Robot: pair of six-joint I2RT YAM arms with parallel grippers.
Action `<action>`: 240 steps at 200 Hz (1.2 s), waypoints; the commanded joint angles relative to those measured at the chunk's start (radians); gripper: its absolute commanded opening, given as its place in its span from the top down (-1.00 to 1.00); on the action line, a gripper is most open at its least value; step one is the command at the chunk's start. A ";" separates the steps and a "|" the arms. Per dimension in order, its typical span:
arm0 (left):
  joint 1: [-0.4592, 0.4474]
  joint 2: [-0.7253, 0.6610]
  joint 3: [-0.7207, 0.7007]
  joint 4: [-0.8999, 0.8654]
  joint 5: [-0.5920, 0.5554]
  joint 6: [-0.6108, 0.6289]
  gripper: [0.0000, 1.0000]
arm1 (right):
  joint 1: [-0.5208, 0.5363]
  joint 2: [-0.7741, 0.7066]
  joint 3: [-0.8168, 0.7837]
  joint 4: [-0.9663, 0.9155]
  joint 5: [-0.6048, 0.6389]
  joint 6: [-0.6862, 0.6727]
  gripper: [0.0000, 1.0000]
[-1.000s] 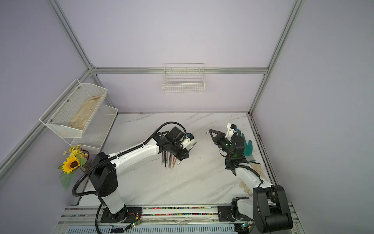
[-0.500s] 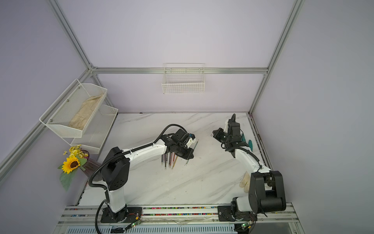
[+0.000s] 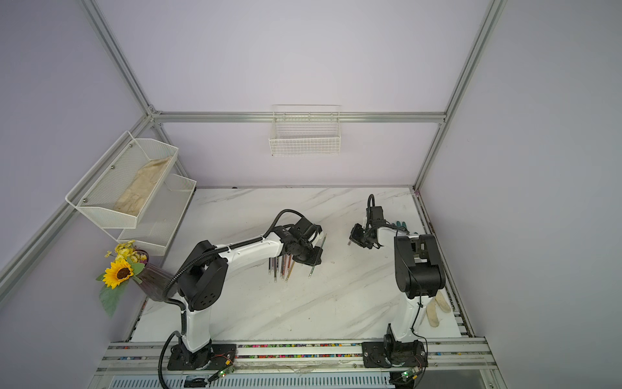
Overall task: Remove the protective cover of the pencils
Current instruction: Place the protective sleeve at the center of the board.
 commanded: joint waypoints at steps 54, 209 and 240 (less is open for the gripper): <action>0.007 -0.064 -0.085 0.055 0.036 0.015 1.00 | -0.003 0.083 0.051 -0.030 0.030 -0.024 0.75; 0.036 -0.009 -0.096 0.077 0.077 0.010 1.00 | -0.003 0.024 0.065 -0.004 -0.035 -0.028 0.28; 0.037 0.019 -0.093 0.078 0.074 0.009 1.00 | -0.003 -0.073 0.076 -0.035 -0.003 -0.021 0.24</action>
